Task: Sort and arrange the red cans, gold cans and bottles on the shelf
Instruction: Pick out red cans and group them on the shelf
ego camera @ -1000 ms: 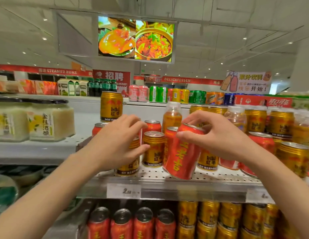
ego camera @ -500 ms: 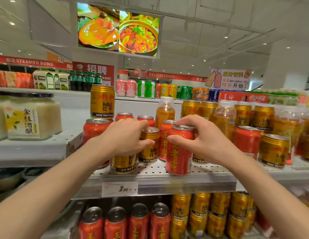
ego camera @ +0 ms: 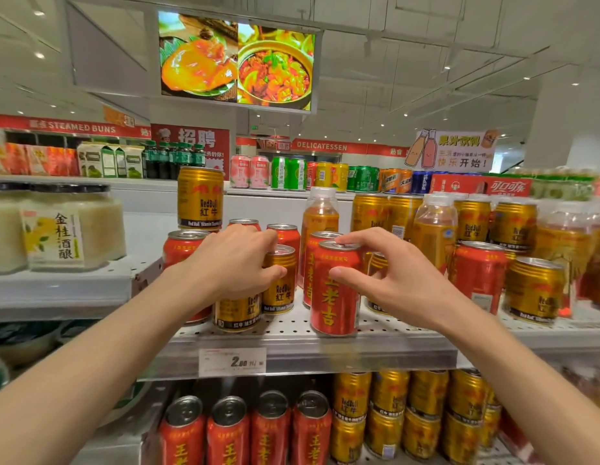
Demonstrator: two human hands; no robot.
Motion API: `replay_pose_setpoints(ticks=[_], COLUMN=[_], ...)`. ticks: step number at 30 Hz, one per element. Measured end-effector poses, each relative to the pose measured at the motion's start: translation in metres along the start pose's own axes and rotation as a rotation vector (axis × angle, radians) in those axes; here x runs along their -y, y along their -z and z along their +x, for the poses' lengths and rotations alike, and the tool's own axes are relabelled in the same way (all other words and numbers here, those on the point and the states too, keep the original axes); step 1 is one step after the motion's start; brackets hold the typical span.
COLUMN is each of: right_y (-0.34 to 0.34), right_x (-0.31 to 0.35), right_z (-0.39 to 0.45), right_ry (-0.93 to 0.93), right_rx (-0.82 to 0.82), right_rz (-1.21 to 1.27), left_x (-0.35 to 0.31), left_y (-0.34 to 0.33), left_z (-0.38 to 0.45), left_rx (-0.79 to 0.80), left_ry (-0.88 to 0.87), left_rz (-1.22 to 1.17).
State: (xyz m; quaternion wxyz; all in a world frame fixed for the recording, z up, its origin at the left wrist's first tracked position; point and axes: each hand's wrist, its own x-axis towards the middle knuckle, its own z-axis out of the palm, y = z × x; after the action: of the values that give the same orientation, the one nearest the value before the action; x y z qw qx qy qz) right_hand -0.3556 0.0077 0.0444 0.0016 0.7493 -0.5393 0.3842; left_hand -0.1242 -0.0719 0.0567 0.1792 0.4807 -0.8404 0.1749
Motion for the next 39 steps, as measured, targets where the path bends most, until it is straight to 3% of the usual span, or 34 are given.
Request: replay_pose_setpoints(ticks=[12,24,32,35,39], right_y=[-0.013,-0.006,0.030,0.021,-0.005], right_x=[-0.004,-0.024,-0.022,-0.015,-0.012], right_z=[0.002,-0.007,0.034,0.078,0.123], right_ry=[0.038,-0.037,-0.012,0.017,-0.078], right_rx=[-0.002,0.017,-0.064,-0.088,-0.023], right_rz=[0.079,0.350,0.012,-0.141,-0.220], left_x=[0.005,-0.013,-0.026,-0.026,-0.026], left_y=[-0.009,0.000,0.002,0.002,0.003], left_z=[-0.010,-0.016,0.002,0.002,0.001], left_rx=[-0.068,-0.158,-0.045,-0.044,-0.033], left_ry=[-0.084,-0.155,-0.200,-0.191,-0.185], left_rz=[-0.090,-0.422,-0.410,-0.415,-0.423])
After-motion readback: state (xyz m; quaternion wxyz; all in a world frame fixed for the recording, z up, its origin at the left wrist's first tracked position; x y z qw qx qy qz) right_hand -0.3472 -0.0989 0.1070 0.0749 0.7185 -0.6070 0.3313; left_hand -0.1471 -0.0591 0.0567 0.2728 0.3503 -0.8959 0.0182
